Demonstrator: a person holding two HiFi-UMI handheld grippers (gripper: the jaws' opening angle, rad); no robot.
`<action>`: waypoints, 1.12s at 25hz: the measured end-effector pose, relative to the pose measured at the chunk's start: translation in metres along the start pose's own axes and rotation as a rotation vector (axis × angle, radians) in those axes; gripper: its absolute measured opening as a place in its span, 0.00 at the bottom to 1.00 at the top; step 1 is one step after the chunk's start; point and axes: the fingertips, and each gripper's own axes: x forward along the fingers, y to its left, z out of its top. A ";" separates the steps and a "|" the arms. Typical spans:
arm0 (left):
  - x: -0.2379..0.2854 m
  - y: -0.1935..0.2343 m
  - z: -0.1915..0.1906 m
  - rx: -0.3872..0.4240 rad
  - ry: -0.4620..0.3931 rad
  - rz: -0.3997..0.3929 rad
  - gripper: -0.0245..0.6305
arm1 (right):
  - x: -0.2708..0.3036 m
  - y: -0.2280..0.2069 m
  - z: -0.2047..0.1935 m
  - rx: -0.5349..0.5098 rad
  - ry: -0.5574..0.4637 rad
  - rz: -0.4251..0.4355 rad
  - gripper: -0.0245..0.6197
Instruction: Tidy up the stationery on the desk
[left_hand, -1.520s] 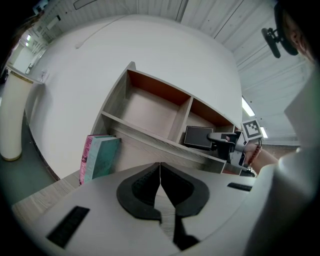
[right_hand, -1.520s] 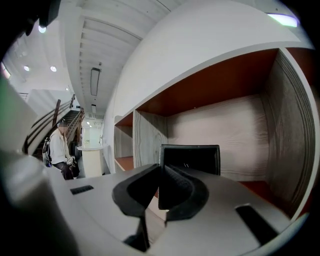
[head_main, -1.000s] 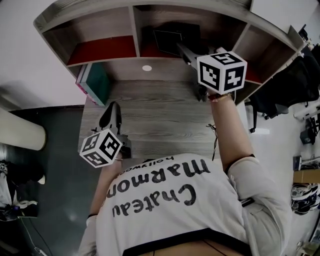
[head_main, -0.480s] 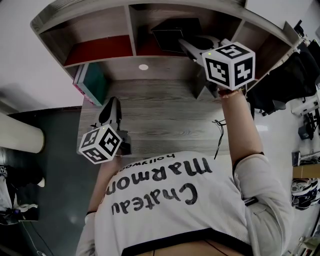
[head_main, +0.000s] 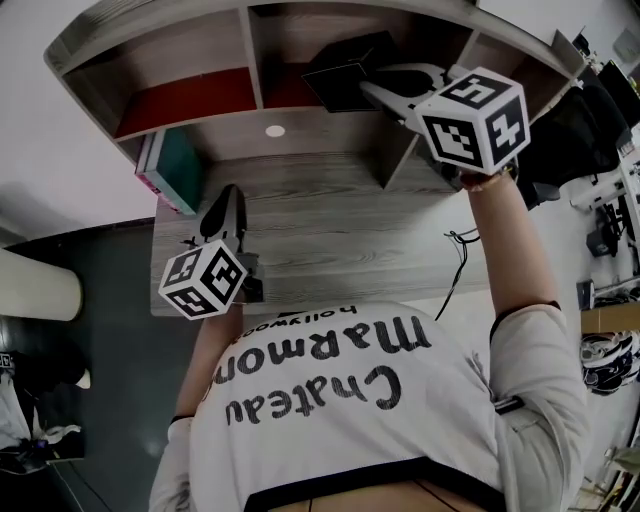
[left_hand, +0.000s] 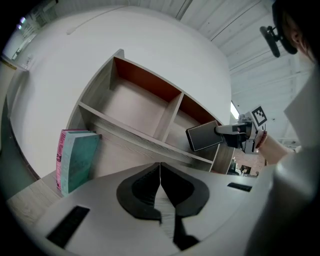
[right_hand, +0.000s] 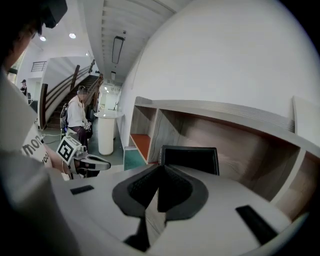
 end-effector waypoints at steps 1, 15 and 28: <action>0.003 -0.001 0.000 0.004 0.007 -0.017 0.06 | 0.000 0.001 -0.001 -0.012 0.021 -0.008 0.10; 0.022 0.020 0.043 0.031 0.062 -0.156 0.06 | 0.019 0.011 0.001 0.019 0.174 -0.107 0.10; 0.031 0.010 0.032 0.019 0.105 -0.233 0.06 | 0.025 0.007 0.003 0.017 0.240 -0.136 0.11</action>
